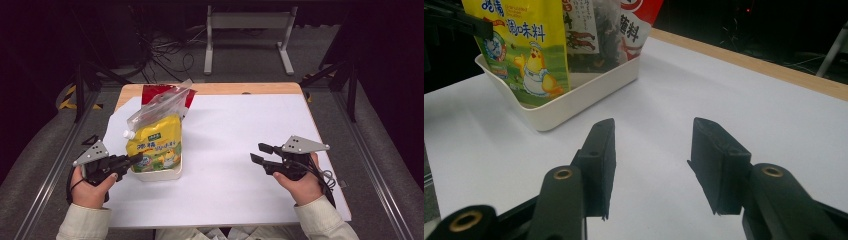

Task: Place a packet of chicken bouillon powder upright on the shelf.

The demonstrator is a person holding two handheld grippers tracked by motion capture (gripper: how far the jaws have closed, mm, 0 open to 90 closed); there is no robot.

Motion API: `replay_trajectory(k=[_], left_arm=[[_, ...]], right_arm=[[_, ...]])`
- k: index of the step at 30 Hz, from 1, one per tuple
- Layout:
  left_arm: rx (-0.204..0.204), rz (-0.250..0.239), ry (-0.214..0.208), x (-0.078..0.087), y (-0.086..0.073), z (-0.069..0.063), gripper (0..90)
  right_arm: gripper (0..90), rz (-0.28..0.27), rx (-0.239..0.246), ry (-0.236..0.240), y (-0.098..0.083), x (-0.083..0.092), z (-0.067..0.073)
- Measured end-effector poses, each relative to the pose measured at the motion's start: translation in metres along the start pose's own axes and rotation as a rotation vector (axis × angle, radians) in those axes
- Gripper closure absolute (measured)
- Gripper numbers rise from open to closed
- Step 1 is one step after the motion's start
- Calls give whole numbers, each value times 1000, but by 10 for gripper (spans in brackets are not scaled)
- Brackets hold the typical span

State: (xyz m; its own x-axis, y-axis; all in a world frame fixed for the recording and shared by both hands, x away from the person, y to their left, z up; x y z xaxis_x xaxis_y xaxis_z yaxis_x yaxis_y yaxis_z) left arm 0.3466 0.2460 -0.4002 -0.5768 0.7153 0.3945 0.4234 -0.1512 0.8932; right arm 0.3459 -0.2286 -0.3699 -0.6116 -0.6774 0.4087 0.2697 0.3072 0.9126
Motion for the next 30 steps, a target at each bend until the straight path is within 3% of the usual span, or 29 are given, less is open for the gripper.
replay_trajectory(k=[25,30], left_arm=[[51,6,0,-1,-8,10,842],[23,13,30,-1,-8,5,784]], right_arm=[[519,0,-3,-1,-1,-1,0],[515,-2,-4,-3,-1,0,-1]])
Point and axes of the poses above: each handheld gripper's, and its own axes: x roughly backward along the jaws, y roughly out of its top, z roughly to its left, the point moved 2 cm from there along -x, roughly forward along the jaws, and after that the axes turned 2 degrees about x, right-handed, at the moved point
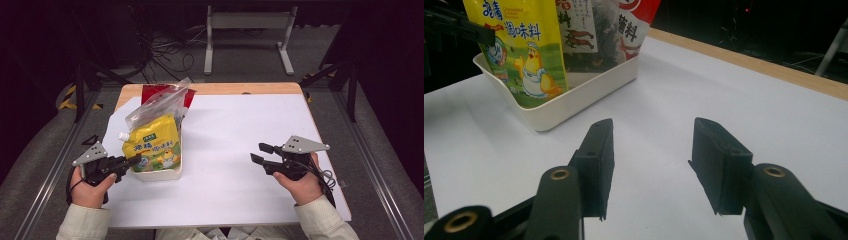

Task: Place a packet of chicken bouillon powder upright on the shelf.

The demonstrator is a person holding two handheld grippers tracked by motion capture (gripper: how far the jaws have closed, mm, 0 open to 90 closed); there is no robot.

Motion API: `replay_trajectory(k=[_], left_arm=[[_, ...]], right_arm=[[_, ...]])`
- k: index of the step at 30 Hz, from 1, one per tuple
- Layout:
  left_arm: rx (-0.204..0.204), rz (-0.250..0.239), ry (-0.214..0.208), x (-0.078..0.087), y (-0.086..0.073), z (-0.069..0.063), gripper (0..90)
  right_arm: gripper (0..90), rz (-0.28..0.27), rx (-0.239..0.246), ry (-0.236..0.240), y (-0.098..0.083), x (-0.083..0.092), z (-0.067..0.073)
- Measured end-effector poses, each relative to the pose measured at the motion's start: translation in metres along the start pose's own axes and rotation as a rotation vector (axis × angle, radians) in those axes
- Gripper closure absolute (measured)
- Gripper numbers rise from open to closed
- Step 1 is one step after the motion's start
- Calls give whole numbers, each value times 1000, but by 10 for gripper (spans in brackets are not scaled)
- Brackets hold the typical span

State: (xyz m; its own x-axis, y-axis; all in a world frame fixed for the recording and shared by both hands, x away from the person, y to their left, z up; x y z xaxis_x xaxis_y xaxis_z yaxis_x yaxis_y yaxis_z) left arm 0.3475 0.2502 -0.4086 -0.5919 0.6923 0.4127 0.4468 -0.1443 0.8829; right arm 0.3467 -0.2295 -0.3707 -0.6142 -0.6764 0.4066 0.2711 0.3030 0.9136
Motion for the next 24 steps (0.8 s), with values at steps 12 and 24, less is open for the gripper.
replay_trajectory(k=[12,24], left_arm=[[-26,-56,33,12,9,-15,276],[-67,-29,59,21,9,-16,206]], right_arm=[[479,-6,-1,-10,1,1,-1],[364,-28,14,9,1,6,-5]])
Point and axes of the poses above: each handheld gripper's, and its own axes: x roughly backward along the jaws, y roughly out of its top, z roughly to its left, the point moved 2 cm from there along -x, roughly forward along the jaws, and after that the axes turned 2 degrees about x, right-handed, at the moved point
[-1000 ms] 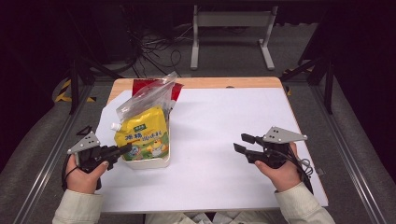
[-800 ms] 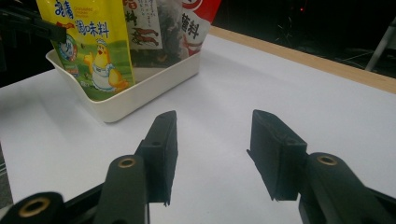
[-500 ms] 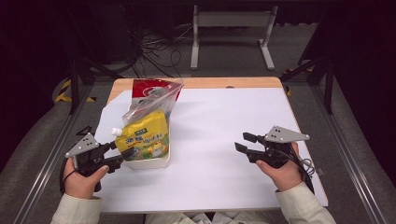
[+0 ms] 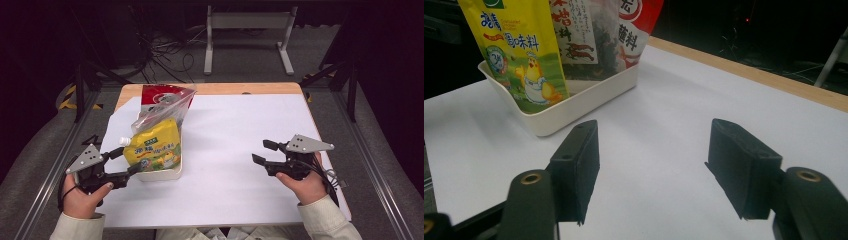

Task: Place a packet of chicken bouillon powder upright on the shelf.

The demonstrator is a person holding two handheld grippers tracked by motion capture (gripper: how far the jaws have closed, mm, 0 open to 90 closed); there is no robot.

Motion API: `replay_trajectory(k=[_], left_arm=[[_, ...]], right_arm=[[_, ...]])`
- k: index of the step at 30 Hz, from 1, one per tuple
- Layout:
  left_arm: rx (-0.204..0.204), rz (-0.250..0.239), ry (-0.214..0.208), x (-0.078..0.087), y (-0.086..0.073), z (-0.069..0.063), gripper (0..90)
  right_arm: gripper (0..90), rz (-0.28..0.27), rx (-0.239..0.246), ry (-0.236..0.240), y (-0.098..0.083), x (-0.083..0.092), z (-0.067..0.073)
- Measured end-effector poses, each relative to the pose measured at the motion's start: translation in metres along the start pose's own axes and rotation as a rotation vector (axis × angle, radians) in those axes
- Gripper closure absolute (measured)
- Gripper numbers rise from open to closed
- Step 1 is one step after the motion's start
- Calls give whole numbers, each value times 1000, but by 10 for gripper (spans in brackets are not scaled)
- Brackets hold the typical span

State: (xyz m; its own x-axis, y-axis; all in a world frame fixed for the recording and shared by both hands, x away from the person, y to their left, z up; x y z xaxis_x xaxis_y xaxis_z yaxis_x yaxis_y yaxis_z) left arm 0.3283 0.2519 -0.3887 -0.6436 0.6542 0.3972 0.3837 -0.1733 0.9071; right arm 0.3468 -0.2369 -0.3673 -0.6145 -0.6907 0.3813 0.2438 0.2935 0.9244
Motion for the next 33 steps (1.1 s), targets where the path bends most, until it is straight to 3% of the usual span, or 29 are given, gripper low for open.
replay_trajectory(k=[16,33], left_arm=[[23,20,20,8,-17,5,197],[48,68,6,1,-46,16,185]], right_arm=[[325,-28,-17,-47,-7,26,-16],[282,-32,-43,-89,-35,49,-32]])
Point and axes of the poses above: each handheld gripper's, and its own axes: x roughly backward along the jaws, y roughly out of its top, z roughly to its left, the point moved 2 cm from there along -x, roughly forward along the jaws, and after that the axes turned 2 degrees about x, right-handed, at the moved point
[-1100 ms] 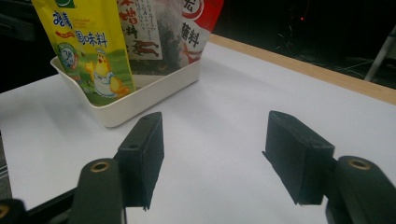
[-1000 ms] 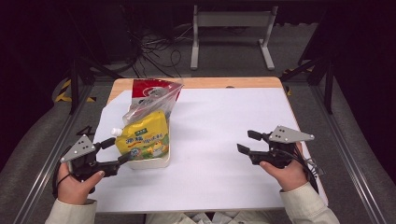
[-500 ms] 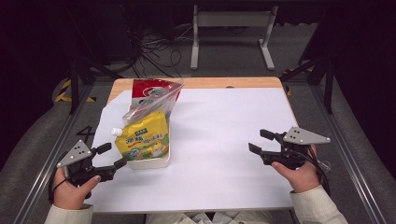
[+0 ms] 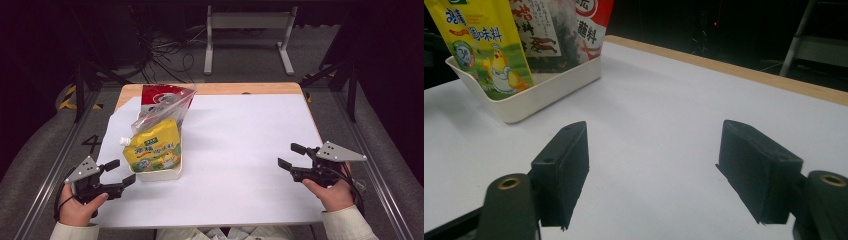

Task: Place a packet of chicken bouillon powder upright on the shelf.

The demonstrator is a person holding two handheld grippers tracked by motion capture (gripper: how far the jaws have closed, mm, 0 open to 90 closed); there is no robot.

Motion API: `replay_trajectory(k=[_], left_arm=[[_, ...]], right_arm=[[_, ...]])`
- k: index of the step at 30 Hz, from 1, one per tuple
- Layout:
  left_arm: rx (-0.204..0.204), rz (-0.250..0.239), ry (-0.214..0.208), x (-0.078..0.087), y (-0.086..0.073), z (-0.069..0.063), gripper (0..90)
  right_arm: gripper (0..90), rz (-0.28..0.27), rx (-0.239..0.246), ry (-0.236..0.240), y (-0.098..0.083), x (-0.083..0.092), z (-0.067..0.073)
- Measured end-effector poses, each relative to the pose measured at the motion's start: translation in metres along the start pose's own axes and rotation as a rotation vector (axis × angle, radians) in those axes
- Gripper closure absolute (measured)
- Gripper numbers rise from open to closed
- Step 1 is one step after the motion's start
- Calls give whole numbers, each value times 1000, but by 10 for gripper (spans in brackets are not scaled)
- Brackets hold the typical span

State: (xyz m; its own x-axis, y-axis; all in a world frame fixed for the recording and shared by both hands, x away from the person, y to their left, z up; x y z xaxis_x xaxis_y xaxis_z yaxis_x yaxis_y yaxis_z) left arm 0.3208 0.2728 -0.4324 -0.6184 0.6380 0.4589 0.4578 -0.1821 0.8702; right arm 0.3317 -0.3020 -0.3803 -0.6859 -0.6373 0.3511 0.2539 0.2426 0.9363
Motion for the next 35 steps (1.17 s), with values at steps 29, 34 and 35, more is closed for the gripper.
replay_trajectory(k=[29,34,35], left_arm=[[2,30,-40,-21,-26,11,176],[6,22,-37,-21,-24,10,169],[6,23,-41,-21,-24,10,168]], right_arm=[[231,15,-57,-19,-54,1,-21],[230,12,-57,-20,-54,1,-21],[230,13,-55,-21,-54,1,-21]])
Point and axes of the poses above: each handheld gripper's, and its own axes: x roughly backward along the jaws, y roughly out of its top, z roughly to its left, the point moved 2 cm from there along -x, roughly forward along the jaws, and after that the axes turned 2 degrees about x, right-handed, at the moved point
